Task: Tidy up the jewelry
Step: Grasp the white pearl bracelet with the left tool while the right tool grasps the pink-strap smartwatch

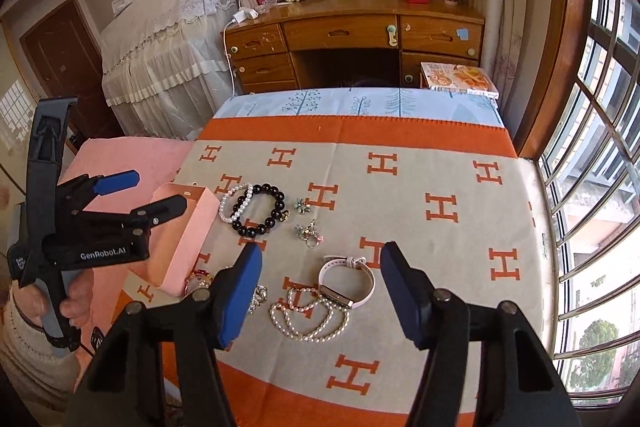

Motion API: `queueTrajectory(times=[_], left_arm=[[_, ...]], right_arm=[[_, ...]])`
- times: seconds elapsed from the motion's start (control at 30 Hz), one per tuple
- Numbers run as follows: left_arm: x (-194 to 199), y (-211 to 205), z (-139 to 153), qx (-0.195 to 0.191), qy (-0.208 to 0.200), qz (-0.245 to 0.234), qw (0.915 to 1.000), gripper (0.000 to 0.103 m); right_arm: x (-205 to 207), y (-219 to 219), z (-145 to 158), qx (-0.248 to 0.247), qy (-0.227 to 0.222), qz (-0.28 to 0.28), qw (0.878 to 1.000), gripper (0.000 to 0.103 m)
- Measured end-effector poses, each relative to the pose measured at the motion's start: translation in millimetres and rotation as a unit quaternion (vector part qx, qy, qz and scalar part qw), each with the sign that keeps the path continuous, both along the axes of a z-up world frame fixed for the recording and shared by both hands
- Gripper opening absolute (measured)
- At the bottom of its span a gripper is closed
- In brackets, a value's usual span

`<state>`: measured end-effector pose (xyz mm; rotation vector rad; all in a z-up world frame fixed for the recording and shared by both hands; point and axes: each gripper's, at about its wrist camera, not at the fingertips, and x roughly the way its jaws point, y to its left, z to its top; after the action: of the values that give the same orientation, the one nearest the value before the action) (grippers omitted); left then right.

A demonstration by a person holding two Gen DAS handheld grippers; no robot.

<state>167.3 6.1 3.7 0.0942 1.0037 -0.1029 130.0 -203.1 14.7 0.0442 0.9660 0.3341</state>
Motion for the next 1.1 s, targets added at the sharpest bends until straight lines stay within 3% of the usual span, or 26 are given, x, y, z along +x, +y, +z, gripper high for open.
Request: queueTrajectory(times=[0.17, 0.43, 0.6, 0.67, 0.87, 1.03, 1.1], left_arm=[[37.8, -6.0, -44.6, 0.005, 0.074, -0.004, 0.9973, 0.059], [72.9, -8.9, -98.7, 0.029, 0.137, 0.003, 0.9901, 0.042], [84.8, -9.0, -115.7, 0.036, 0.16, 0.006, 0.9864, 0.022], [87.5, -11.2, -121.1, 0.038, 0.168, 0.004, 0.985, 0.018], [94.7, -18.4, -128.8, 0.052, 0.176, 0.0, 0.9829, 0.017], [102.0, -22.9, -137.5, 0.07, 0.182, 0.002, 0.9809, 0.013], [103.6, -22.5, -137.5, 0.068, 0.176, 0.007, 0.9819, 0.006]], right_arm=[[29.6, -10.0, -39.1, 0.013, 0.065, -0.006, 0.998, 0.052], [60.1, -14.6, -93.4, 0.004, 0.136, -0.007, 0.991, 0.048], [69.4, -13.4, -116.6, 0.001, 0.167, 0.0, 0.986, 0.04], [70.4, -13.9, -121.6, -0.001, 0.173, 0.002, 0.985, 0.038], [71.2, -12.9, -130.2, -0.003, 0.181, 0.005, 0.984, 0.038], [73.0, -11.4, -137.2, -0.005, 0.192, 0.008, 0.981, 0.025], [72.9, -10.0, -140.5, -0.011, 0.192, 0.008, 0.981, 0.021]])
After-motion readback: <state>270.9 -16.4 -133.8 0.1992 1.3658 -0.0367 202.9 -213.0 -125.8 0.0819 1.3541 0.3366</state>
